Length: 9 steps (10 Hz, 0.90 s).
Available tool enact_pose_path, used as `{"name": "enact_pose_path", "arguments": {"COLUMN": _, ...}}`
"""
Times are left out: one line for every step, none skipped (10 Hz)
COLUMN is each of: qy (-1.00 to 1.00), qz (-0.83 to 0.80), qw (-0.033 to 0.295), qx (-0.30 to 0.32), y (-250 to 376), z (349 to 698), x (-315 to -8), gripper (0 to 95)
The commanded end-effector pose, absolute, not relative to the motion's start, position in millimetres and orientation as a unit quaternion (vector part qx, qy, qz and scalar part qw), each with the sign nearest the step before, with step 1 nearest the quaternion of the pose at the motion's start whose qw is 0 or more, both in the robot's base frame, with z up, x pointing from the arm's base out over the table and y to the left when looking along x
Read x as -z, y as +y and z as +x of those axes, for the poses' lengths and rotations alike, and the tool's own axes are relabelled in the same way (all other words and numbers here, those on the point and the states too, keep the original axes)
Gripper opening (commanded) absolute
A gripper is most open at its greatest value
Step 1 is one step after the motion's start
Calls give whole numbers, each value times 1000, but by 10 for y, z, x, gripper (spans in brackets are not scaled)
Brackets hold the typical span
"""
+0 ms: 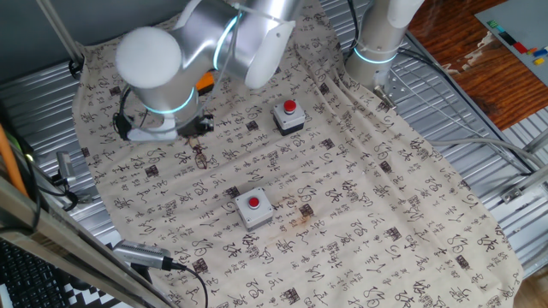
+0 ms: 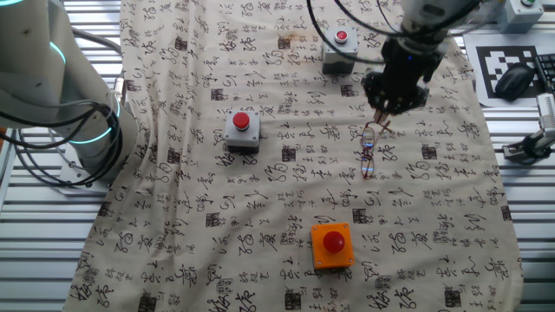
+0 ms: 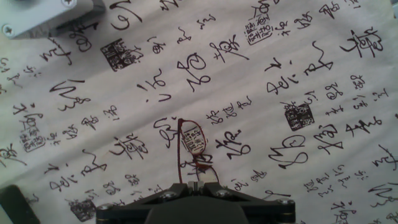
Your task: Unfold the leg of the glasses (with one hand)
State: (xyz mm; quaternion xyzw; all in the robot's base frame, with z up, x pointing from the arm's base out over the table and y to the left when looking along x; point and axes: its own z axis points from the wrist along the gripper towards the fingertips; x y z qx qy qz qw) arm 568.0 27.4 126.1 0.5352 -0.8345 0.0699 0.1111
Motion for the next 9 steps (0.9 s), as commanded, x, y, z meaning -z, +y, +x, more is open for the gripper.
{"name": "enact_pose_path", "arguments": {"qy": -835, "qz": 535, "qw": 110, "qx": -71, "y": 361, "z": 5736, "x": -1241, "gripper": 0}}
{"name": "enact_pose_path", "arguments": {"qy": -832, "qz": 540, "qw": 110, "qx": -71, "y": 370, "z": 5742, "x": -1242, "gripper": 0}}
{"name": "enact_pose_path", "arguments": {"qy": -831, "qz": 542, "qw": 109, "qx": -70, "y": 363, "z": 5740, "x": -1245, "gripper": 0}}
{"name": "enact_pose_path", "arguments": {"qy": -829, "qz": 544, "qw": 110, "qx": -70, "y": 347, "z": 5731, "x": -1261, "gripper": 0}}
{"name": "enact_pose_path", "arguments": {"qy": -826, "qz": 548, "qw": 110, "qx": -70, "y": 291, "z": 5708, "x": -1281, "gripper": 0}}
{"name": "enact_pose_path", "arguments": {"qy": -824, "qz": 551, "qw": 111, "qx": -71, "y": 246, "z": 5684, "x": -1287, "gripper": 0}}
{"name": "enact_pose_path", "arguments": {"qy": -820, "qz": 557, "qw": 111, "qx": -75, "y": 171, "z": 5645, "x": -1289, "gripper": 0}}
{"name": "enact_pose_path", "arguments": {"qy": -815, "qz": 564, "qw": 110, "qx": -77, "y": 87, "z": 5604, "x": -1290, "gripper": 0}}
{"name": "enact_pose_path", "arguments": {"qy": -811, "qz": 569, "qw": 111, "qx": -79, "y": 27, "z": 5576, "x": -1292, "gripper": 0}}
